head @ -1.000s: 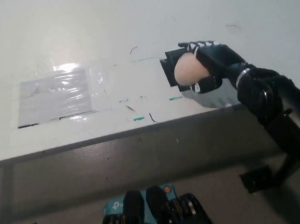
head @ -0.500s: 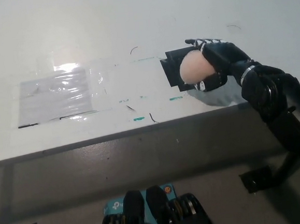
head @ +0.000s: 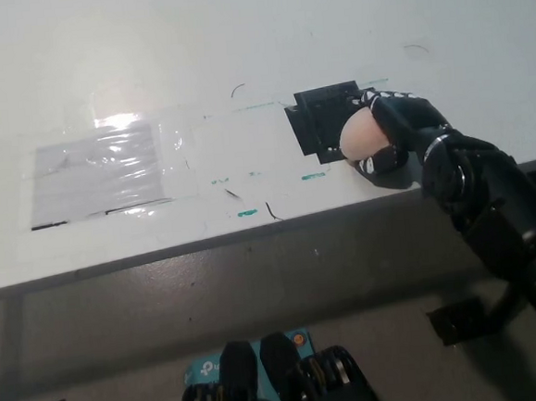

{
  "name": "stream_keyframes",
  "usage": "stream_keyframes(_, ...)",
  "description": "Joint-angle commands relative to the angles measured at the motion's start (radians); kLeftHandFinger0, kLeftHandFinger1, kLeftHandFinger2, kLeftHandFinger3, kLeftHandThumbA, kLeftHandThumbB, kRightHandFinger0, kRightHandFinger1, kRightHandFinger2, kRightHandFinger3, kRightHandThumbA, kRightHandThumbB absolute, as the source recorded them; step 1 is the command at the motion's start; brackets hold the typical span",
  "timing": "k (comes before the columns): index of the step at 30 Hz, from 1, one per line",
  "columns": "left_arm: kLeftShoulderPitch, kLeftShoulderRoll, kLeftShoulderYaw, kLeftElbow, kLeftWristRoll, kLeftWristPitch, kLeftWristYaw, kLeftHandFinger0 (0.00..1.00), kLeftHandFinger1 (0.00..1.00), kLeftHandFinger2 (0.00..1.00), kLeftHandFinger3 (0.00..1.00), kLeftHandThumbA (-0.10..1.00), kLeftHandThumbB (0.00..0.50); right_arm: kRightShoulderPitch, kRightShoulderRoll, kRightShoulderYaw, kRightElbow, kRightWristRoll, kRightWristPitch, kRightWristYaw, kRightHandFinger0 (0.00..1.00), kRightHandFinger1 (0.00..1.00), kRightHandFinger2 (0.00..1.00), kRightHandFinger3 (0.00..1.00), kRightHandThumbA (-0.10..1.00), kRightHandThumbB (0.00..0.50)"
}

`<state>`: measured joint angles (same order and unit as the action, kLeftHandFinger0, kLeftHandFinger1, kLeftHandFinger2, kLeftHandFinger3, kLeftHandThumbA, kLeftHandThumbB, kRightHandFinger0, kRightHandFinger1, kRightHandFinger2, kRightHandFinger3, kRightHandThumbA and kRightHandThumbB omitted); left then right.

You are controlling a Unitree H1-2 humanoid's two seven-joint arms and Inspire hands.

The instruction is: The robot uses its right hand to grab and squeeze a pink dumpling toy kept on the black mask on the desk

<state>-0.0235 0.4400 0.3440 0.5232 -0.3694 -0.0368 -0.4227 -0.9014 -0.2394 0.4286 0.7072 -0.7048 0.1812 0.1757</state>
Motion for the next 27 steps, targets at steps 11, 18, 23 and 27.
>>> stream_keyframes(11, -0.008, 0.029, 0.017, -0.027, -0.016, -0.023, -0.001, 0.00, 0.02, 0.13, 0.19, 1.00, 0.500, -0.036, -0.013, -0.040, -0.137, 0.026, 0.063, 0.028, 1.00, 1.00, 1.00, 1.00, 1.00, 0.500)
stream_keyframes(18, -0.009, 0.029, 0.017, -0.022, -0.011, -0.028, 0.004, 0.00, 0.03, 0.13, 0.18, 1.00, 0.500, -0.027, -0.006, -0.112, -0.162, 0.071, 0.081, -0.011, 1.00, 1.00, 1.00, 1.00, 1.00, 0.500)
stream_keyframes(23, -0.010, 0.027, 0.015, -0.027, -0.012, -0.018, 0.005, 0.00, 0.02, 0.13, 0.19, 1.00, 0.500, -0.011, -0.001, -0.182, -0.183, 0.117, 0.065, -0.023, 1.00, 1.00, 1.00, 1.00, 1.00, 0.500)
stream_keyframes(27, -0.013, 0.026, 0.016, -0.019, -0.010, -0.024, 0.009, 0.00, 0.02, 0.12, 0.19, 1.00, 0.500, 0.031, -0.003, -0.266, -0.311, 0.193, 0.065, -0.007, 1.00, 1.00, 1.00, 1.00, 0.98, 0.500)
